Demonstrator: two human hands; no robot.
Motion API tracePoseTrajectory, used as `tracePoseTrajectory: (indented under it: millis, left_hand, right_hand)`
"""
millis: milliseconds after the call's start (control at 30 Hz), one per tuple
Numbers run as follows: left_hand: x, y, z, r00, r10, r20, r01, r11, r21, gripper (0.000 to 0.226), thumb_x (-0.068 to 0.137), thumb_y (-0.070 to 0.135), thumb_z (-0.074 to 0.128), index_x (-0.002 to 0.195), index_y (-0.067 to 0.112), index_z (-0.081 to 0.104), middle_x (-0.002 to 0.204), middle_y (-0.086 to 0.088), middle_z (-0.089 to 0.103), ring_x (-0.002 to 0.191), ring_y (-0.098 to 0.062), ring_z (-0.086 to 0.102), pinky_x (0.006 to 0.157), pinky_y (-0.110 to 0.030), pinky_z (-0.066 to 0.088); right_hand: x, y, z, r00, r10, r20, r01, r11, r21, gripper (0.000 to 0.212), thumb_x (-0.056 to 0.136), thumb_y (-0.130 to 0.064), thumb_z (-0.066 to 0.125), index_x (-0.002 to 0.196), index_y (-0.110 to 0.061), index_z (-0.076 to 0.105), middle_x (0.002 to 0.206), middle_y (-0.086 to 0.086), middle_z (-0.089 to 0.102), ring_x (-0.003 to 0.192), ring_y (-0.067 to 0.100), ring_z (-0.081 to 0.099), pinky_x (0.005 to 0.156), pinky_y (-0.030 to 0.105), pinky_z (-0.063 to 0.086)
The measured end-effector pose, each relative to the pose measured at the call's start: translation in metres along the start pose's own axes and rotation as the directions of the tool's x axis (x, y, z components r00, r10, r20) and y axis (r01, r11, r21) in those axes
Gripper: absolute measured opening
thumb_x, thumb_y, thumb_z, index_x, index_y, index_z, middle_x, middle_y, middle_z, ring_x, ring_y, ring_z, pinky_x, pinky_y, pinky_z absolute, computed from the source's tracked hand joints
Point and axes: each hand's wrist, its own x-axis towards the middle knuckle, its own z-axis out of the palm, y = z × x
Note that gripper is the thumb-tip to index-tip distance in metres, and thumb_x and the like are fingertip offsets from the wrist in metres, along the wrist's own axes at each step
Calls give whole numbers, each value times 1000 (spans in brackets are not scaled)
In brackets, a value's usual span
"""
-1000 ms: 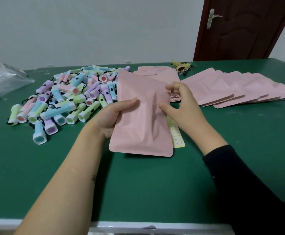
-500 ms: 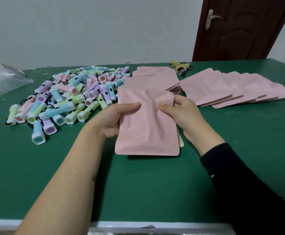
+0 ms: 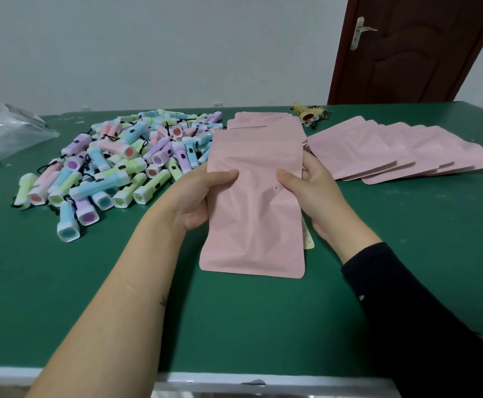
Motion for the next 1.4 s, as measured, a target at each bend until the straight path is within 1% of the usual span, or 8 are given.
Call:
tracePoseTrajectory:
  millis: [333,633,800,900,1033,1133,1267,1400]
  left_hand:
    - [6,2,-3,978,-23,-205,-17,981,-192,40,92,-3,56,130,9,59,113,-10,73,92,-24,73,68,-37,60]
    - [9,2,-6,953,-64,-295,-65,911,-408,19,97,1,52,109,8,64,97,-12,76,84,-28,75,59,-43,59]
    - [13,2,-5,923,-70,-379,-181,788,-588,16,101,1,44,102,-2,60,89,-17,74,82,-32,71,87,-50,54]
    - [14,-2,0,918,-88,-386,-205,728,-654,19,102,1,41,110,-5,57,103,-21,70,98,-35,67,97,-51,49]
    - [12,-2,2,918,-70,-391,-216,736,-641,18,101,8,49,107,-2,62,96,-17,74,94,-30,71,89,-47,55]
    - [12,-1,-3,884,-87,-459,-241,757,-607,14,98,12,58,103,1,64,83,-12,75,80,-27,73,71,-44,60]
    - [13,-2,-4,878,-105,-467,-237,752,-615,13,98,13,59,100,1,64,92,-11,74,95,-28,71,93,-47,54]
    - [13,-1,-5,873,-104,-476,-228,776,-588,13,96,17,62,99,5,66,80,-7,76,80,-23,74,77,-41,60]
  right_hand:
    - [1,4,2,994,101,51,-99,994,-38,10,93,-20,62,101,-23,67,95,-4,74,89,16,71,83,33,56]
    - [-1,5,0,999,51,-21,-51,998,-47,11,91,-20,67,84,-26,72,89,-7,75,89,16,69,88,38,55]
    - [2,5,-1,962,259,82,-272,918,288,23,91,-27,67,112,-17,64,104,2,74,92,19,71,83,38,59]
    - [-3,8,11,933,300,198,-338,921,196,25,92,-30,65,113,-17,62,103,0,75,95,19,72,84,41,58]
    - [-5,11,16,952,273,139,-293,944,149,20,95,-23,62,114,-16,62,107,4,74,97,21,70,70,37,60]
    - [-5,8,14,956,274,110,-287,949,132,16,94,-22,63,109,-18,64,108,4,73,100,22,70,79,39,60]
    - [-6,8,15,957,275,93,-284,954,93,9,94,-22,62,103,-21,63,107,4,73,101,24,69,85,44,58]
    - [-5,8,14,959,275,66,-280,957,74,9,94,-25,61,102,-21,63,106,5,73,100,28,68,87,47,56]
